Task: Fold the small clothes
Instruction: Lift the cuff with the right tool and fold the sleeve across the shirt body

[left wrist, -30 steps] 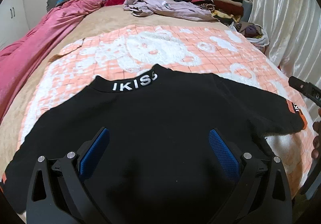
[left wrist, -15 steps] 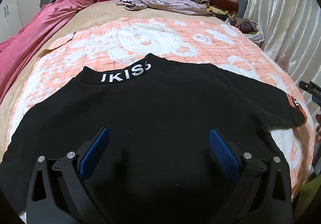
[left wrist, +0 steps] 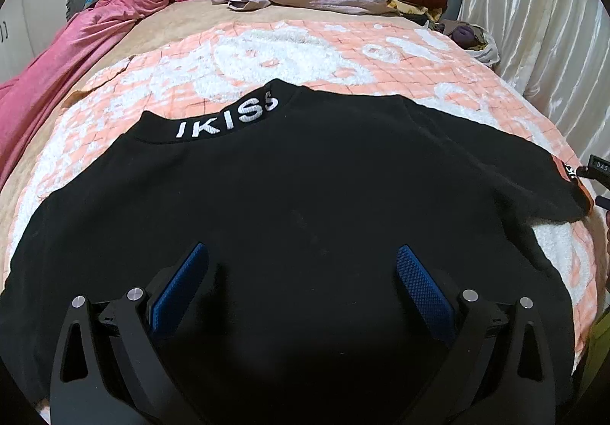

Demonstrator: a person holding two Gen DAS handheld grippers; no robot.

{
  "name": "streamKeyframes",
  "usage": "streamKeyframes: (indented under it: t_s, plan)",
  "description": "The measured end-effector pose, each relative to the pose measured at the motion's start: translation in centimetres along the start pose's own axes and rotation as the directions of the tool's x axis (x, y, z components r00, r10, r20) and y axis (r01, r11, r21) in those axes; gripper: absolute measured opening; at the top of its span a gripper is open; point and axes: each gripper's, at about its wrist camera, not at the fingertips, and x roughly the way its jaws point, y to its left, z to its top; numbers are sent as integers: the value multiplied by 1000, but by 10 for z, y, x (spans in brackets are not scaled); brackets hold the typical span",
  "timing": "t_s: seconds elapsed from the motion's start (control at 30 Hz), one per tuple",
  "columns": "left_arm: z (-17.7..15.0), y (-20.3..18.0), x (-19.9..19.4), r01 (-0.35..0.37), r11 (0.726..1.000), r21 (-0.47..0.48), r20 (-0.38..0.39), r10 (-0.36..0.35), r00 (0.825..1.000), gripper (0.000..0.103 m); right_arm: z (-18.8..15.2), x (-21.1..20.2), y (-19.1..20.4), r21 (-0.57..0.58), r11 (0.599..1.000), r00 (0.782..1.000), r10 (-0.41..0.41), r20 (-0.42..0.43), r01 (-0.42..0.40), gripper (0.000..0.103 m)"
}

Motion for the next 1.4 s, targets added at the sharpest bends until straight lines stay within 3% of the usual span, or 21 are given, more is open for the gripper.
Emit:
streamKeyframes:
  t_s: [0.03,0.13,0.17,0.23,0.3,0.37,0.53,0.6,0.63,0.8,0.9,1.0,1.23,1.4]
  plan:
    - [0,0,1,-1,1000,1,-1,1,1000,99,0,5,-3,14,1000,1000,9,-18,-9,61]
    - [-2,-1,3,-5,1000,6,-7,5,1000,99,-2,16,-6,47,997,996,64,-66,-61,52]
    - [-3,-1,4,-5,1000,8,-10,5,1000,99,-2,16,-5,45,997,996,70,-63,-67,48]
    - [-4,-2,5,-2,1000,7,-12,2,1000,99,-2,12,-3,51,992,992,117,-54,-114,26]
    - [-5,-4,5,-1,1000,14,-12,1,1000,99,-2,8,0,39,989,989,145,-39,-144,19]
    - [-5,-4,4,7,1000,11,-13,-7,1000,99,-2,1,2,41,982,983,183,-20,-182,16]
    - [-2,0,-3,28,1000,-13,1,-28,1000,99,-2,-29,13,-5,939,938,344,43,-344,14]
    - [0,4,-9,37,999,-26,11,-37,999,99,-3,-45,24,-46,913,910,408,74,-406,14]
    - [1,5,-11,39,999,-32,15,-39,999,99,-4,-54,32,-75,884,881,466,81,-461,14]
    - [7,18,-27,48,996,-73,50,-44,998,99,-22,-91,79,-216,776,787,615,49,-592,14]
    - [8,26,-36,47,994,-94,64,-41,997,99,-40,-114,111,-286,679,711,703,-12,-676,13]
    - [9,34,-45,47,993,-109,78,-38,996,99,-59,-129,148,-340,575,636,765,-100,-744,4]
    - [3,49,-50,68,988,-140,72,-59,996,99,-104,-143,220,-428,441,581,762,-286,-789,4]
    - [1,54,-41,84,985,-154,58,-76,995,99,-123,-145,258,-450,396,567,744,-355,-801,5]
